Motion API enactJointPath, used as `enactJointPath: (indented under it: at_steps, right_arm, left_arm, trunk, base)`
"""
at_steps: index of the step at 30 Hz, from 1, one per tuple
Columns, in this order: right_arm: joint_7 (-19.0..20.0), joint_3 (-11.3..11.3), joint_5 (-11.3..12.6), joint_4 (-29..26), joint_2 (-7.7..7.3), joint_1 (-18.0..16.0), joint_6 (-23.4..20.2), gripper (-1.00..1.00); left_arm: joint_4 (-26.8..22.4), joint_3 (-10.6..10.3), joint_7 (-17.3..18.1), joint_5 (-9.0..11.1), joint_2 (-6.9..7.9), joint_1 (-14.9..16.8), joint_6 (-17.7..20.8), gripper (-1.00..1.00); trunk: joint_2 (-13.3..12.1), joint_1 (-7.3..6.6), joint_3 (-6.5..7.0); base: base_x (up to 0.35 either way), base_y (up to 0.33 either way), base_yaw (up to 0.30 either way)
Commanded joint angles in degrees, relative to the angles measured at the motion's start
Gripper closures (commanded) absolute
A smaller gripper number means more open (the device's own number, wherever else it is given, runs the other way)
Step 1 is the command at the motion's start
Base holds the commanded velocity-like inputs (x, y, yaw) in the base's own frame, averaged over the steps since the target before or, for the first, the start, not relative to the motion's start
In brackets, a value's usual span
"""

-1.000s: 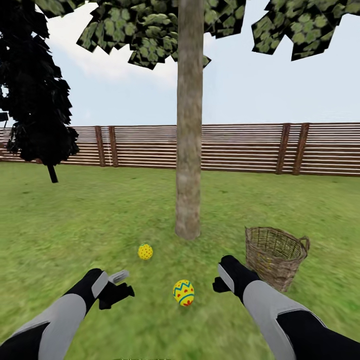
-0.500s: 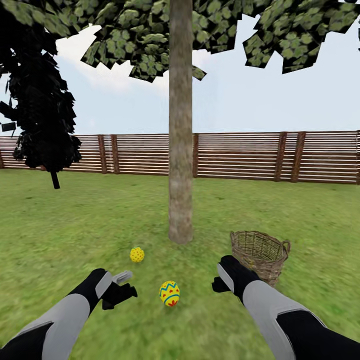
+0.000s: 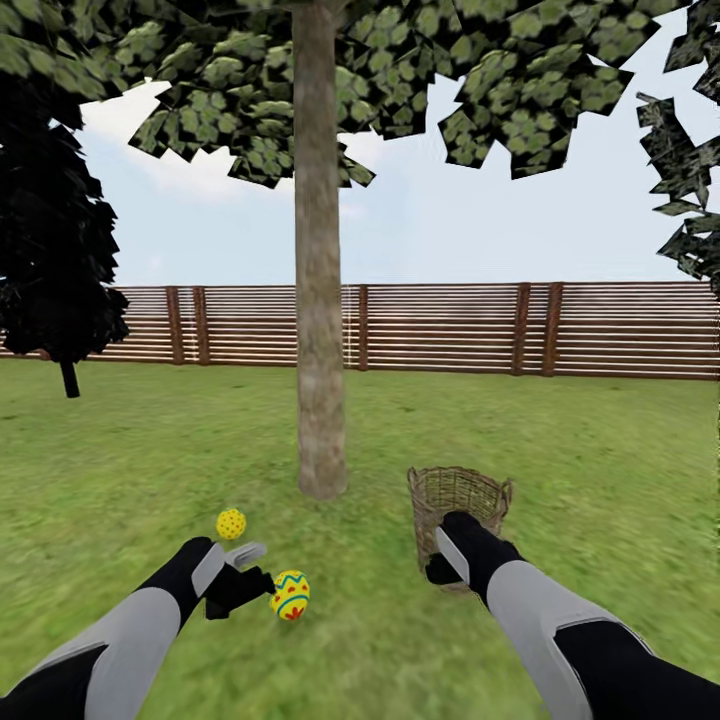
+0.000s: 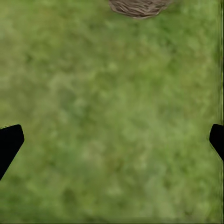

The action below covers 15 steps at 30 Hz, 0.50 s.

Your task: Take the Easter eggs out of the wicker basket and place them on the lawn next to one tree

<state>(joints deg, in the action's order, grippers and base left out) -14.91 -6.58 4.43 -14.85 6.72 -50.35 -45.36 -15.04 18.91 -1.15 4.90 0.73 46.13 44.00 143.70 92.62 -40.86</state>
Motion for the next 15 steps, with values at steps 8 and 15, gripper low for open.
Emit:
enactJointPath:
  at_steps: [8,15]
  right_arm:
    - [-0.37,-0.45,0.48,-0.09,-0.01,-0.01,-0.3,-1.0]
    - [-0.46,-0.45,0.46,-0.09,0.13,-0.01,-0.25,-1.0]
  left_arm:
    - [-0.12,0.06,-0.14,0.48,0.0,0.02,0.24,-1.0]
    - [0.18,0.06,-0.16,0.47,-0.31,0.01,0.21,-1.0]
  trunk:
    - [-0.08,-0.23,1.71]
    - [-0.18,-0.41,3.26]
  base:
    - [-0.093,-0.224,-0.001]
    - [0.187,-0.014,0.0]
